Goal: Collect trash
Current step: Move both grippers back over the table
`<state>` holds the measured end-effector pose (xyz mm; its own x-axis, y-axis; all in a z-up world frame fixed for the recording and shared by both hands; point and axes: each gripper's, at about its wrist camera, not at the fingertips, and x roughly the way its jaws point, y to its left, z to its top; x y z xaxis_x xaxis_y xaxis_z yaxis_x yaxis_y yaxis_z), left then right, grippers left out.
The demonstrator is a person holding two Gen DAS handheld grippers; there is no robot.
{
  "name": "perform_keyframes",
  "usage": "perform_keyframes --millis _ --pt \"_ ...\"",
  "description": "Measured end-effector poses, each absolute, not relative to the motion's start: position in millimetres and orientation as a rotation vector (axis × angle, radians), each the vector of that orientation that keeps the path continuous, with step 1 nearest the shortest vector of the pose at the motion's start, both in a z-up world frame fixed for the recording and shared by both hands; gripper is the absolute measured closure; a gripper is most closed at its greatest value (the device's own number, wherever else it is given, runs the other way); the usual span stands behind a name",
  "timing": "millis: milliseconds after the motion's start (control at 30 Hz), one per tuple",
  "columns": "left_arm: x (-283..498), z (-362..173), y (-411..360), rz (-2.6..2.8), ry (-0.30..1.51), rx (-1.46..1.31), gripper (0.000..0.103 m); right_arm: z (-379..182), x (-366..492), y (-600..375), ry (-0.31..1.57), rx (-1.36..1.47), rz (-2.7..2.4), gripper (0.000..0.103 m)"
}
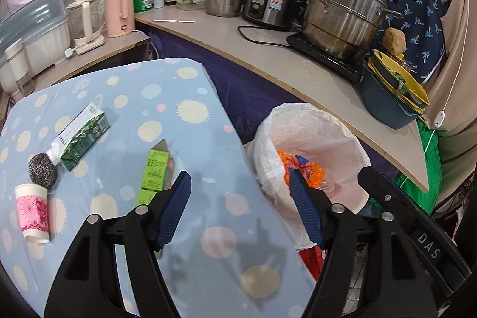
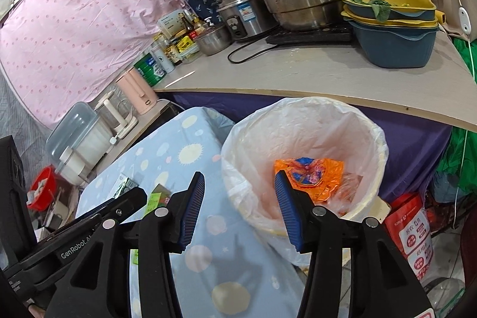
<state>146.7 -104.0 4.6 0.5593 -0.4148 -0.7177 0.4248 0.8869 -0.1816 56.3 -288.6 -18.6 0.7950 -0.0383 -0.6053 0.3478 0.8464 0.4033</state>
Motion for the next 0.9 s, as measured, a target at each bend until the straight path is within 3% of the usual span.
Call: perform_keyframes --millis 533,900 --pt "147 0 -17 -0.346 0.837 -0.067 0.020 -23 77 -208 0.686 0.449 -0.100 0.049" --pt "162 -19 66 -0.202 0.876 -0.136 0.020 -43 106 -148 0.762 0.396 -0.022 0.048"
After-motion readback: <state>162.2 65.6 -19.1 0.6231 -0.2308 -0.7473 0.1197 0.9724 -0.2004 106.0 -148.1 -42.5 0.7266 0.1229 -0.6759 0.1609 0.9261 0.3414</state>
